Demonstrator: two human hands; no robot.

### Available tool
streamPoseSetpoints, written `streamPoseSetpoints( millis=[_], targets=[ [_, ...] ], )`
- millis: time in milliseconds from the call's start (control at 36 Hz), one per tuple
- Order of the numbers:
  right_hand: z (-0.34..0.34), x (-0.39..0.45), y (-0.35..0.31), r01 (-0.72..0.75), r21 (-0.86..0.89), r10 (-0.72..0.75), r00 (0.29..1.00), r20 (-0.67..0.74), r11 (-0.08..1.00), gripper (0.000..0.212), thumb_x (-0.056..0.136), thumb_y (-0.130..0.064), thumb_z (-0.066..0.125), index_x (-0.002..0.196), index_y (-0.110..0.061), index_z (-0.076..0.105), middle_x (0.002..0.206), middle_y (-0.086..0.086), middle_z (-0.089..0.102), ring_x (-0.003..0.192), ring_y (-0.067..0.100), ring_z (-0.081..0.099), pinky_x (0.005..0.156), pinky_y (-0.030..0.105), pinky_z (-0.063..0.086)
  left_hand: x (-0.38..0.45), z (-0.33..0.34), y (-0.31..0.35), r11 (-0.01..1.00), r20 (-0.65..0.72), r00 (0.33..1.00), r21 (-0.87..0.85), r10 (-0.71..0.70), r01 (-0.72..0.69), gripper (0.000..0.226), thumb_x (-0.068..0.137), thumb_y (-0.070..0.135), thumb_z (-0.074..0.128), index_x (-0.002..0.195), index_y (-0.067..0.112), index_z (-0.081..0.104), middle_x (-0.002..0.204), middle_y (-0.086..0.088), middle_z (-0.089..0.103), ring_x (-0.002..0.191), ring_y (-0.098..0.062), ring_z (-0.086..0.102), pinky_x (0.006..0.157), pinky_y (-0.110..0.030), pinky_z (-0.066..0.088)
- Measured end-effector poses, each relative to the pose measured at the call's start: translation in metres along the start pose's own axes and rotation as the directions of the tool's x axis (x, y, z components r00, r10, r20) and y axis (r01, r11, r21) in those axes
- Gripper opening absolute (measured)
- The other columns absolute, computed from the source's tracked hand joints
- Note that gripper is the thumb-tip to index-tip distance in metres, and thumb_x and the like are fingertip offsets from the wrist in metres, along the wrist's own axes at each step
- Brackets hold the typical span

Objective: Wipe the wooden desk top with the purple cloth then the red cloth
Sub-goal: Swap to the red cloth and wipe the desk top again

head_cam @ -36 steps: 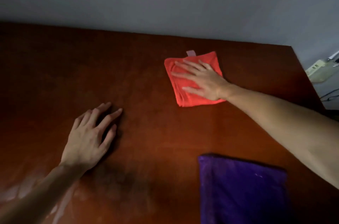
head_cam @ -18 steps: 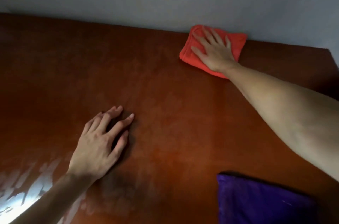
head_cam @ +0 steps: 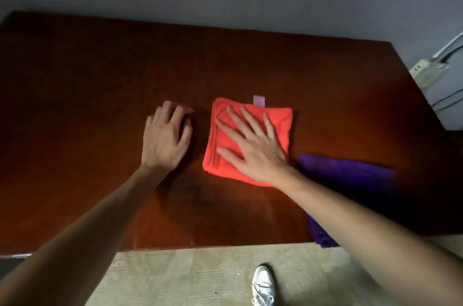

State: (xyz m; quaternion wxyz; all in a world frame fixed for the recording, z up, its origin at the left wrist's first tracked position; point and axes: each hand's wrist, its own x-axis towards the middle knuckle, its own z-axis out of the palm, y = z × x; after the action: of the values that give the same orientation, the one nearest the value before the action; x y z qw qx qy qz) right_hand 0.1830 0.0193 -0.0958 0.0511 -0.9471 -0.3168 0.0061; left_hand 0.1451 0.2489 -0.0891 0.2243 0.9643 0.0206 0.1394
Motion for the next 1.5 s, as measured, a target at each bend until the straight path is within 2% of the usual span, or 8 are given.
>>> streamPoseSetpoints(
  millis=[222,417,528,722,1167,1278,1361,1500],
  targets=[
    [-0.003,-0.109,-0.059,0.113,-0.002,-0.113,0.992,0.050,0.994,0.069,0.100,-0.069,0.032,0.162,-0.044,0.015,0.173,-0.010,-0.001,0.160,0.018,-0.001,0.122,0.063,0.013,-0.035,-0.031,-0.032,0.993,0.120,0.993,0.122,-0.024,0.009,0.042,0.096,0.039,0.036,0.128,0.024,0.058,0.125,-0.008,0.050,0.111,-0.029,0.050,0.093,-0.046,0.036],
    [-0.013,-0.074,-0.023,0.375,0.001,-0.371,0.916,0.152,0.927,0.066,0.102,-0.066,0.038,0.161,-0.046,0.019,0.173,-0.011,-0.002,0.160,0.015,-0.005,0.125,0.060,0.004,-0.031,-0.055,-0.070,0.973,0.210,0.978,0.223,0.005,-0.053,0.049,0.097,0.042,0.034,0.139,0.024,0.052,0.138,-0.008,0.046,0.115,-0.032,0.051,0.098,-0.051,0.036],
    [-0.013,-0.020,0.003,0.431,-0.010,-0.424,0.891,0.164,0.902,0.064,0.101,-0.064,0.040,0.160,-0.046,0.022,0.173,-0.011,-0.001,0.160,0.015,-0.003,0.126,0.054,0.001,-0.032,-0.051,-0.078,0.971,0.250,0.968,0.225,0.022,-0.080,0.052,0.099,0.044,0.031,0.145,0.025,0.047,0.147,-0.005,0.045,0.126,-0.030,0.049,0.103,-0.049,0.035],
    [-0.012,0.106,0.043,0.353,-0.038,-0.342,0.924,0.171,0.935,0.065,0.099,-0.068,0.026,0.160,-0.047,0.018,0.173,-0.012,0.001,0.159,0.016,0.001,0.126,0.052,0.002,-0.031,-0.048,-0.081,0.981,0.258,0.966,0.181,0.025,-0.073,0.050,0.102,0.043,0.031,0.147,0.028,0.047,0.153,-0.002,0.043,0.144,-0.022,0.036,0.111,-0.045,0.032],
    [-0.025,0.298,0.095,0.228,0.020,-0.229,0.967,0.115,0.973,0.070,0.094,-0.072,0.018,0.159,-0.048,0.021,0.172,-0.012,0.008,0.159,0.015,0.006,0.125,0.057,0.006,-0.022,-0.044,-0.087,0.995,0.274,0.960,0.059,0.055,-0.074,0.047,0.103,0.037,0.034,0.146,0.026,0.050,0.155,0.000,0.042,0.152,-0.015,0.025,0.123,-0.036,0.018],
    [-0.023,0.300,0.090,0.116,0.051,-0.118,0.992,0.044,0.992,0.072,0.091,-0.073,0.022,0.158,-0.046,0.027,0.172,-0.010,0.013,0.159,0.018,0.011,0.124,0.057,0.009,-0.023,-0.042,-0.090,0.995,0.257,0.964,0.047,0.070,-0.085,0.047,0.104,0.037,0.033,0.146,0.025,0.050,0.155,-0.002,0.043,0.152,-0.015,0.025,0.123,-0.039,0.020],
    [-0.015,0.298,0.082,-0.050,0.057,0.051,0.999,-0.015,0.997,0.063,0.100,-0.067,0.032,0.158,-0.044,0.027,0.172,-0.006,0.014,0.159,0.021,0.011,0.125,0.058,0.008,-0.024,-0.041,-0.091,0.995,0.242,0.968,0.053,0.072,-0.087,0.047,0.103,0.037,0.034,0.146,0.025,0.051,0.154,-0.003,0.043,0.152,-0.015,0.026,0.124,-0.036,0.018],
    [-0.009,0.274,0.052,-0.238,0.079,0.237,0.971,0.022,0.968,0.068,0.100,-0.071,0.024,0.162,-0.043,0.017,0.173,-0.007,0.005,0.160,0.020,0.001,0.125,0.057,0.000,-0.025,-0.041,-0.090,0.997,0.210,0.975,0.016,0.073,-0.078,0.046,0.103,0.036,0.034,0.144,0.025,0.051,0.151,-0.004,0.045,0.150,-0.017,0.029,0.120,-0.045,0.028]
  ],
)
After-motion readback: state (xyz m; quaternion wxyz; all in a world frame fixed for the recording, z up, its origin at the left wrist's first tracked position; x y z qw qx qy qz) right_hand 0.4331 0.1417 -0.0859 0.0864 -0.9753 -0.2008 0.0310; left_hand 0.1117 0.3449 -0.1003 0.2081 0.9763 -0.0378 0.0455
